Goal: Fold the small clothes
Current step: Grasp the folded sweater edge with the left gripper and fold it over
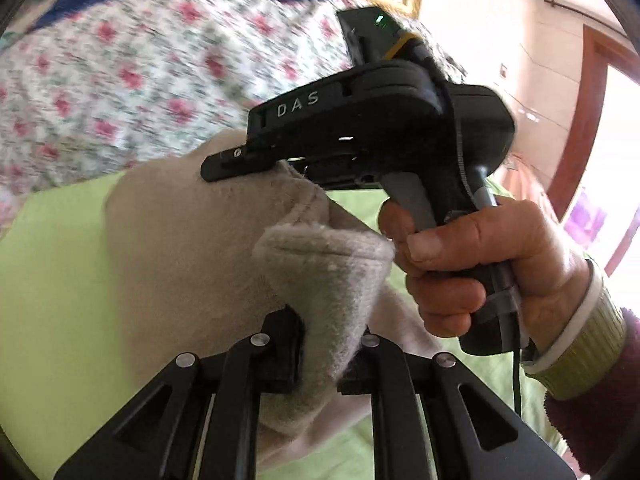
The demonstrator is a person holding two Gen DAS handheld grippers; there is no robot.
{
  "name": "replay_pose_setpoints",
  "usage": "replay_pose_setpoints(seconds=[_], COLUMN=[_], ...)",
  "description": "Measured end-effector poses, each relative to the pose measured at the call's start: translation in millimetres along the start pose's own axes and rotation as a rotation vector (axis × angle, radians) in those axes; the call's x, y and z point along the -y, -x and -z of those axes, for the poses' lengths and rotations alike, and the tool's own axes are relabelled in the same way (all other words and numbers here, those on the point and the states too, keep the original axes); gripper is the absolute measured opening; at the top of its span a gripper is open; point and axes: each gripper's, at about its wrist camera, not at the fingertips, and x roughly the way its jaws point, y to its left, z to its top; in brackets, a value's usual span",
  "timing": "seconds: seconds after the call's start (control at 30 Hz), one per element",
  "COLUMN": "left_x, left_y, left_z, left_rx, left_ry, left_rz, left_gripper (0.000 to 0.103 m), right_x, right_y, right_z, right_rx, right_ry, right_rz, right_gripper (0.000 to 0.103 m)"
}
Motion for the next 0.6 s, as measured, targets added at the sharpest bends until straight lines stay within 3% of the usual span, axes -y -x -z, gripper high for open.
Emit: replay_pose_setpoints(seconds=[0.2,0.43,0.57,0.6], left_x=[25,29,28,33], left_y=[-77,-108,-99,-93], left_z=[9,25,27,29], left_rx=[-0.142,-0.204,-0.231,-0.235], left_ry=[0.065,0.078,0.09,0.088], left_rz=[0.112,0.101,0.148,0.156], left_gripper=[0.012,0.012,0.033,0.042], right_x=[73,103,102,101], right_y=[16,8,14,18], right_z=[23,43,48,49], right_rx=[-0.044,-0.053,-0.035,-0.029], right_ry=[-0.061,-0.052,-0.048,-0.05], right_rz=[0.173,0.222,0.266,0.289], right_gripper=[0.018,0.018,0.023,0.032])
